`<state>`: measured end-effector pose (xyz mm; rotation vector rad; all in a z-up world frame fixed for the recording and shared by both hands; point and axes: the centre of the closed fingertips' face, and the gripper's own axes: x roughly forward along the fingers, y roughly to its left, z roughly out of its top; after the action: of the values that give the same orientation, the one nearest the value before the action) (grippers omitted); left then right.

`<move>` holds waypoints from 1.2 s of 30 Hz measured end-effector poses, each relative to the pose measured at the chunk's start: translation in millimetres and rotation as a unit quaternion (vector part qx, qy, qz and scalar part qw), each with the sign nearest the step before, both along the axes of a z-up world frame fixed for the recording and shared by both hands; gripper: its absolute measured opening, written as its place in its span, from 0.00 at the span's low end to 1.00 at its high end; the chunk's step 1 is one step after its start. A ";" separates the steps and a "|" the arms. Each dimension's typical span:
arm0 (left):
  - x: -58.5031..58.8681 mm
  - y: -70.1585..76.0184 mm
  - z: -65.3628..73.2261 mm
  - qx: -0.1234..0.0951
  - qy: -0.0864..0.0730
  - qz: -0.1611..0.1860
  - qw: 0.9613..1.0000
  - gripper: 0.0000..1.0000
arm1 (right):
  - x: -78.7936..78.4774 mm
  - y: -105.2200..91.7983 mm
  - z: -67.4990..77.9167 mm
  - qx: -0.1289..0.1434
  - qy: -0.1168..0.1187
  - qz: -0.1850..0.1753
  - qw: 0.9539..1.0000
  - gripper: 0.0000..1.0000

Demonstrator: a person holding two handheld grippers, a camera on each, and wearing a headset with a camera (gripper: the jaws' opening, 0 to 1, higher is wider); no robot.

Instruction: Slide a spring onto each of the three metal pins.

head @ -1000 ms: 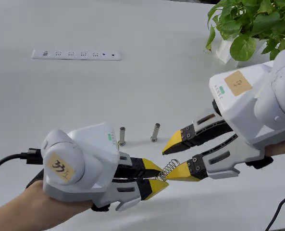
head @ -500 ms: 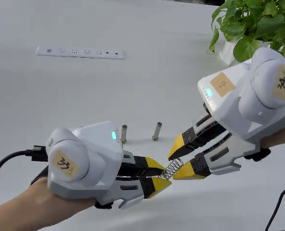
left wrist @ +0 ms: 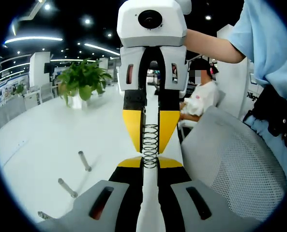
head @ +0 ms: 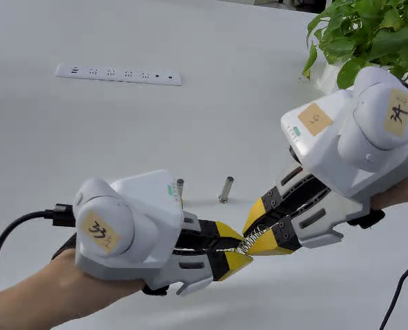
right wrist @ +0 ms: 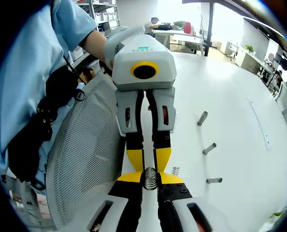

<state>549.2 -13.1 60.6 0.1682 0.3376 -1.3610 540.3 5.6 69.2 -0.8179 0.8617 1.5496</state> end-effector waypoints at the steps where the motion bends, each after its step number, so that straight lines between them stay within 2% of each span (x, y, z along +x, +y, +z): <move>1: -1.3 -0.6 -0.1 -0.002 0.002 -0.002 1.000 0.06 | -0.3 -0.1 -0.1 -0.001 0.002 0.000 1.000 0.07; 2: -1.0 -0.5 -0.2 -0.002 -0.002 -0.001 1.000 0.06 | -0.9 0.4 0.1 0.001 0.002 0.001 1.000 0.07; 8: -4.3 0.4 -1.6 -0.007 0.004 0.003 1.000 0.07 | -4.4 1.1 -1.4 -0.005 0.008 0.011 1.000 0.07; 18: -1.1 11.3 -4.0 -0.008 0.000 0.034 0.999 0.09 | -0.1 6.1 -4.3 -0.017 -0.004 0.025 1.000 0.07; 22: 4.4 22.5 -6.9 -0.011 0.004 0.066 0.998 0.21 | 3.8 6.9 -4.8 -0.015 -0.009 0.025 1.000 0.07; 24: 6.0 30.9 -10.7 -0.006 0.009 0.082 0.997 0.25 | 5.8 7.9 -4.9 -0.013 -0.012 0.026 1.000 0.07; 27: 10.7 43.5 -16.2 0.002 0.006 0.110 0.994 0.39 | 8.0 8.1 -6.6 -0.015 -0.014 0.030 0.999 0.07; 30: 15.7 57.2 -17.4 -0.001 0.004 0.142 0.990 0.51 | 10.0 8.2 -8.2 -0.017 -0.017 0.034 0.999 0.07; 32: 17.4 64.8 -20.6 0.006 0.011 0.158 0.987 0.57 | 11.3 8.3 -8.5 -0.018 -0.019 0.035 0.999 0.07; 34: 19.8 72.1 -21.8 0.010 0.005 0.171 0.985 0.62 | 12.9 8.8 -8.1 -0.018 -0.022 0.036 0.999 0.07; 36: 22.4 80.2 -23.5 0.012 0.009 0.190 0.982 0.68 | 15.1 8.7 -7.3 -0.018 -0.021 0.033 0.999 0.07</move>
<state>571.6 67.1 37.1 0.1053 0.3805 -0.9810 555.4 14.3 61.9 -0.9111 0.8409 1.5726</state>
